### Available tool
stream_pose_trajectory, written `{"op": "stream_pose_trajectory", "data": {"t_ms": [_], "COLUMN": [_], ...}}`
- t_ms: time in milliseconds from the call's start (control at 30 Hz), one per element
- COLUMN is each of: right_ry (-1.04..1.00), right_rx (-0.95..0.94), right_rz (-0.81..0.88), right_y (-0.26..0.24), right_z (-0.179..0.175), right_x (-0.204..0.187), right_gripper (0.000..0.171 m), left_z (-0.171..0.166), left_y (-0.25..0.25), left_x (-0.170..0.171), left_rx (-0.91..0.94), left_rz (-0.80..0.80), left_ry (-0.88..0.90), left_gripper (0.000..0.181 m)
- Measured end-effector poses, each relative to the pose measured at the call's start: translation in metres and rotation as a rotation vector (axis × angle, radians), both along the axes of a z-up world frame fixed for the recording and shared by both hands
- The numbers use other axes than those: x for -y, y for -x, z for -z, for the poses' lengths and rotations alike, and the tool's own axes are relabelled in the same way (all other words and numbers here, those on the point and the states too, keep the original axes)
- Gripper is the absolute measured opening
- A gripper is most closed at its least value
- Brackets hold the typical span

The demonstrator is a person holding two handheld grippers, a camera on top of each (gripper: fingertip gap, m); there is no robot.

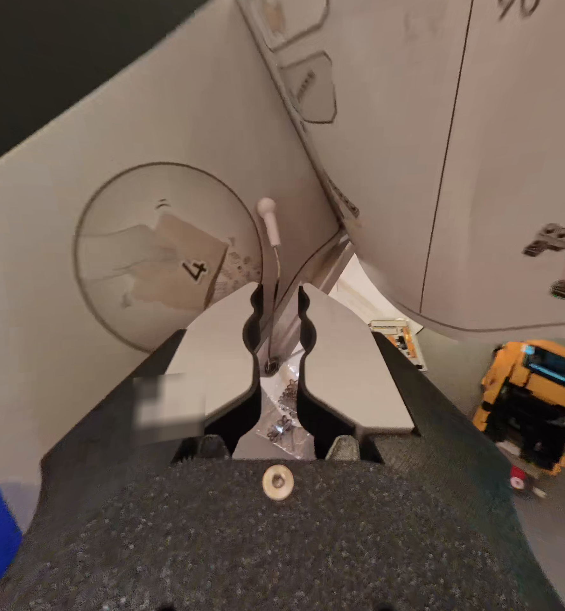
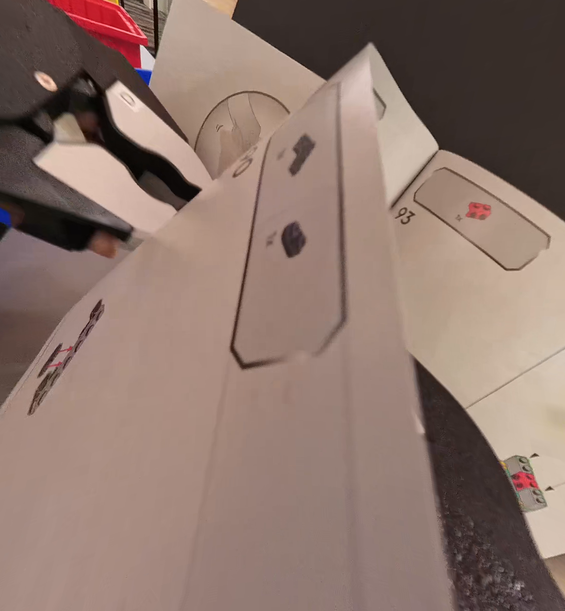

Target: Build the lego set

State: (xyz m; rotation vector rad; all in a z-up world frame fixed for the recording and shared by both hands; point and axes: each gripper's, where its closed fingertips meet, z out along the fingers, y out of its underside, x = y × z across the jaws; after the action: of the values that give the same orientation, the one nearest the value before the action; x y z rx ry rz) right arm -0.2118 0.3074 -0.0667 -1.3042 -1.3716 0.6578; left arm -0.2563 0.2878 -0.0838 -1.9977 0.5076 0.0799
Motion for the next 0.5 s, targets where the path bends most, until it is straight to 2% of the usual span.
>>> {"op": "stream_pose_trajectory", "data": {"t_ms": [33, 100, 133, 233, 333, 400, 500], "right_ry": [0.001, -0.001, -0.002, -0.011, -0.050, -0.113, -0.239], "right_rx": [-0.004, -0.013, -0.019, -0.054, -0.064, -0.050, 0.003], "right_rz": [-0.001, 0.001, 0.004, 0.017, 0.045, 0.079, 0.119], "right_y": [0.001, 0.002, 0.002, 0.004, 0.010, 0.017, 0.029], "right_z": [-0.001, -0.003, -0.004, -0.011, -0.017, -0.020, -0.023], "right_x": [0.001, 0.001, 0.001, 0.001, 0.000, -0.001, 0.001], "right_gripper": [0.099, 0.098, 0.029, 0.029, 0.027, 0.026, 0.024], "left_z": [0.002, 0.000, -0.001, -0.010, -0.017, -0.016, -0.006], "left_y": [0.000, 0.005, 0.006, 0.016, 0.034, 0.045, 0.055], "left_x": [-0.004, -0.010, -0.010, -0.004, 0.009, 0.020, 0.034], "left_rx": [-0.047, -0.141, -0.145, 0.014, 0.332, 0.526, 0.681], "left_rz": [-0.011, -0.055, -0.075, -0.138, -0.190, -0.221, -0.259], "left_ry": [-0.002, -0.039, -0.051, -0.130, -0.216, -0.261, -0.306], "left_gripper": [0.018, 0.000, 0.000, 0.001, 0.001, 0.001, 0.004]}}
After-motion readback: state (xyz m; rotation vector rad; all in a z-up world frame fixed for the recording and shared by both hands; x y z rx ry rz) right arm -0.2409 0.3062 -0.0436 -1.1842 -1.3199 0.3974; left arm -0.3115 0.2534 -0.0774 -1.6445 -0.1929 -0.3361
